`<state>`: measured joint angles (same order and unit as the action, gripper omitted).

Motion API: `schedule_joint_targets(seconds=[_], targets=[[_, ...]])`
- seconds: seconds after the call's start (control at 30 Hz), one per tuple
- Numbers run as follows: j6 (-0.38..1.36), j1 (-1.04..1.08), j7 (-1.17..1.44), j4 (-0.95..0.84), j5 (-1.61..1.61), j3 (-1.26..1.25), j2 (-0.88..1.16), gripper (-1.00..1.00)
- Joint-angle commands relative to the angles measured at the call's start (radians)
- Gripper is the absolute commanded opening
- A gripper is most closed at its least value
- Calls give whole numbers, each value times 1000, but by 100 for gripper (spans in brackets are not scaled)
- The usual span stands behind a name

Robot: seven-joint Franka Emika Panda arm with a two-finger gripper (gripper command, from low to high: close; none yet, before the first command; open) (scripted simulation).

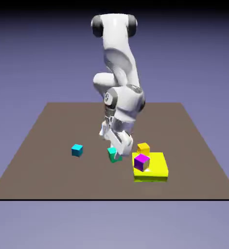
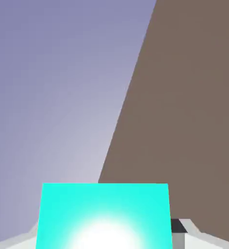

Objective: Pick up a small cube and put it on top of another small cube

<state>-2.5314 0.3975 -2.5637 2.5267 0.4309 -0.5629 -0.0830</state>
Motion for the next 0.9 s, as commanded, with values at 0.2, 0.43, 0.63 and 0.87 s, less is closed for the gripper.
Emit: schedule_joint_targets(seconds=[0.2,0.43,0.63,0.87], targets=[[103,-101,-14,157,-283,-204,-254,-100],[191,-196,-27,293,-529,-383,-475,-100],[44,-15,-76,323,-480,-545,-385,-100],[-35,82,-102,339,-453,-632,-337,100]])
